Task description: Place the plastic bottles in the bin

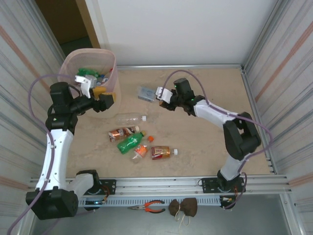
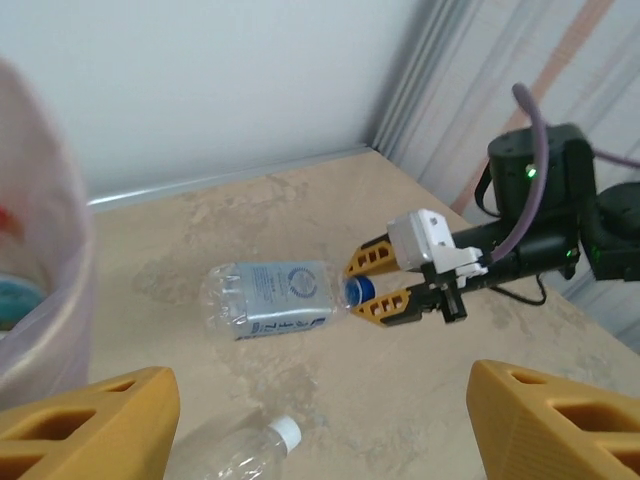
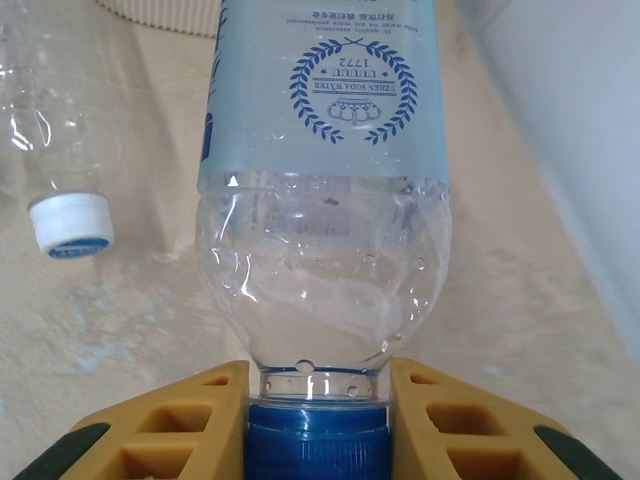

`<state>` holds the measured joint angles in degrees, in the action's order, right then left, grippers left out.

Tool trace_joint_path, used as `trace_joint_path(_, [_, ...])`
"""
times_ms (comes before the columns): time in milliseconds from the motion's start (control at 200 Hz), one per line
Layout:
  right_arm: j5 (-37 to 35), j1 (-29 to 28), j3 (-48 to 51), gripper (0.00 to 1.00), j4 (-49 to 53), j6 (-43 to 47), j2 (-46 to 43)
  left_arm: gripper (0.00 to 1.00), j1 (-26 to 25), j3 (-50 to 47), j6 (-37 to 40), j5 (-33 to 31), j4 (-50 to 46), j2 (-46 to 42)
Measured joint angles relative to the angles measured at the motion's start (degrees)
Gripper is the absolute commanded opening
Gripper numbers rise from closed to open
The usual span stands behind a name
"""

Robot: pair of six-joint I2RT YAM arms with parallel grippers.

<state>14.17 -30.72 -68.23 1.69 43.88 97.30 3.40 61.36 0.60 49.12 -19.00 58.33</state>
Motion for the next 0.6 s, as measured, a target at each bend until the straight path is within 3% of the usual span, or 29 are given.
trace_joint_path(281, [-4.17, -3.26, 6.08, 0.0, 2.71, 20.76, -15.19, 0.79, -12.57, 12.68, 7.17, -5.14, -14.21, 3.45])
trace_joint_path(601, [-8.02, -11.37, 9.64, 0.0, 9.9, 38.27, -27.85, 0.81, -26.62, 28.65, 15.47, -11.37, -35.39, 15.3])
